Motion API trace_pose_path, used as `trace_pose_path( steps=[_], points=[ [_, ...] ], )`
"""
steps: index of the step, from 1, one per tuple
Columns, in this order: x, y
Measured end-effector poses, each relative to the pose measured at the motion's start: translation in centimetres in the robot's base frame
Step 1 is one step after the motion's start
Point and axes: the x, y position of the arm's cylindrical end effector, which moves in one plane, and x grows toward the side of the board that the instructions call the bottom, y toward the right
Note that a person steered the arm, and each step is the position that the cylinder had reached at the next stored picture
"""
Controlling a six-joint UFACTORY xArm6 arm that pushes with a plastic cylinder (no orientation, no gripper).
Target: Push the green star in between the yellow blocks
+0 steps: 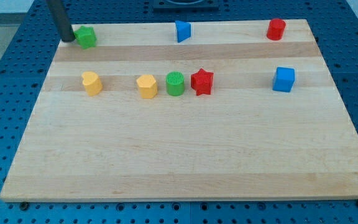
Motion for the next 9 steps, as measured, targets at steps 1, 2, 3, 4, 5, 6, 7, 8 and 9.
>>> trace_pose_path(
  steps=[1,2,3,4,5,6,7,8,9],
  points=[
    [3.3,2.6],
    [1.5,0.7],
    [-1.0,-2.3],
    [-4.6,-2.0],
    [-4.1,3.2],
    [1.3,8.0],
    [4.0,9.9],
    [1.1,9.9],
    [0.1,12.3]
  ],
)
